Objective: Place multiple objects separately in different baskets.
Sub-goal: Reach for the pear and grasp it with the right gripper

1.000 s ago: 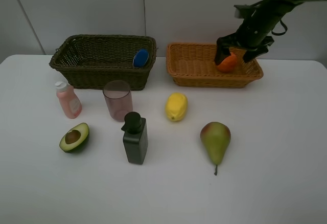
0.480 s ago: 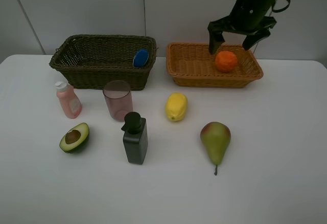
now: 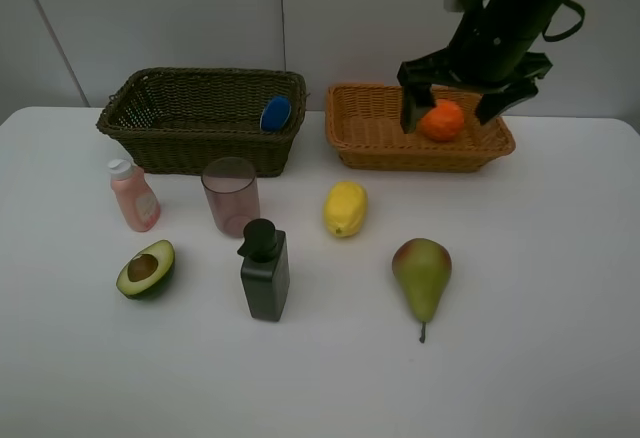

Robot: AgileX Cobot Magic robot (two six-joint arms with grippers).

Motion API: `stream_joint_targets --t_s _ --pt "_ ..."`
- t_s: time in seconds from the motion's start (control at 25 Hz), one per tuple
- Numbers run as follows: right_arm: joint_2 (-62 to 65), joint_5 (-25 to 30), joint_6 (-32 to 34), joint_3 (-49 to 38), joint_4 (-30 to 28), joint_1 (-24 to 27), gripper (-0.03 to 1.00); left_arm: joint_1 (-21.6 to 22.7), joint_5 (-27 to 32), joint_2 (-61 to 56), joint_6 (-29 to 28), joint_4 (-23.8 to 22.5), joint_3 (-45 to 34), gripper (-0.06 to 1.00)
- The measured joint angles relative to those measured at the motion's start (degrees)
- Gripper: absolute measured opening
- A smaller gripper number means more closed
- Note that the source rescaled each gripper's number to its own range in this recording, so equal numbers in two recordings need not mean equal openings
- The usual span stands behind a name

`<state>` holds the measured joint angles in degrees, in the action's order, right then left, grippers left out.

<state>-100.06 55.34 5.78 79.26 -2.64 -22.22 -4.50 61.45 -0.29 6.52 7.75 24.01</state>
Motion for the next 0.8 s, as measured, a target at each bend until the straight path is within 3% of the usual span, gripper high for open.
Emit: stream_joint_targets --t_s 0.32,0.8 --pt "3.46 -4.5 7.2 -11.83 -0.9 -4.67 1.0 0.0 0.0 0.0 0.0 0.0 0.0 1.0" --pt "3.46 -18.35 13.49 -24.25 0.88 -5.89 1.0 0.0 0.0 0.0 0.0 0.0 0.0 1.0"
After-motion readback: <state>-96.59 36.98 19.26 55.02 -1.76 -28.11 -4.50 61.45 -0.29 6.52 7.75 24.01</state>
